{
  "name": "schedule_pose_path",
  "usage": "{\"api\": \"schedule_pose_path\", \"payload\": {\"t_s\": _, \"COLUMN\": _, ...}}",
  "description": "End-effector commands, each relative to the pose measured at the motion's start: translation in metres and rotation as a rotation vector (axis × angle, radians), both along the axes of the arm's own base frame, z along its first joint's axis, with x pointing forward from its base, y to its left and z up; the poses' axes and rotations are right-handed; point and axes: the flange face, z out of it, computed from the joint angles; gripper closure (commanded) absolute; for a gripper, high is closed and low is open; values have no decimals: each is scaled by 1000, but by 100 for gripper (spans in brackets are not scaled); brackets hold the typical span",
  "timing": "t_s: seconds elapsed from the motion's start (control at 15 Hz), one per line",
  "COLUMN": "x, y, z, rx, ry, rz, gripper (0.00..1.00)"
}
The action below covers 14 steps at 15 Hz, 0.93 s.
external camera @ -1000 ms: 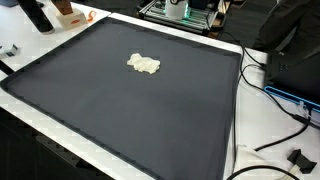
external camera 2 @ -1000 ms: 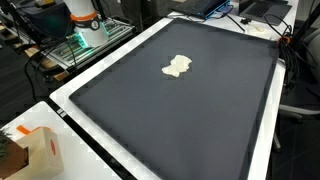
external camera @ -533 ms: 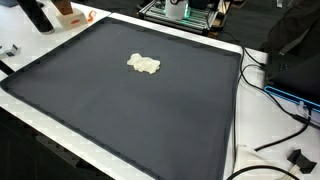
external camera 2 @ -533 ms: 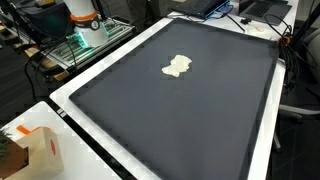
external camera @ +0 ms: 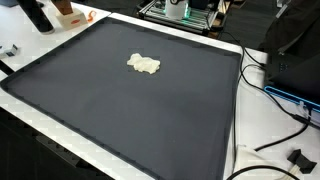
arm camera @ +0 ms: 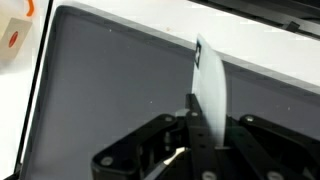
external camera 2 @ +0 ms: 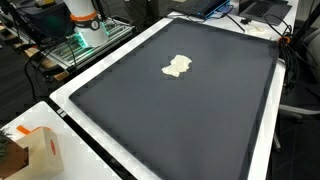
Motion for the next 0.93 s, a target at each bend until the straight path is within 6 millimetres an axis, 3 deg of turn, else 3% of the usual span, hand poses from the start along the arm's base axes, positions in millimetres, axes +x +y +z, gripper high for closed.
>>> {"api": "schedule_pose_path", "payload": {"t_s": 0.0, "x": 7, "y": -9, "z": -1, "rx": 36, "ry": -10, "rz": 16, "gripper": 99}}
{"api": "schedule_pose_path", "payload": {"t_s": 0.47, "x": 63, "y": -66, "z": -2, "rx": 303, "ry": -289, "rz": 155, "gripper": 99}}
{"api": "schedule_pose_path", "payload": {"t_s": 0.87, "x": 95, "y": -117, "z": -41, "rx": 624, "ry": -387, "rz": 135, "gripper": 99}}
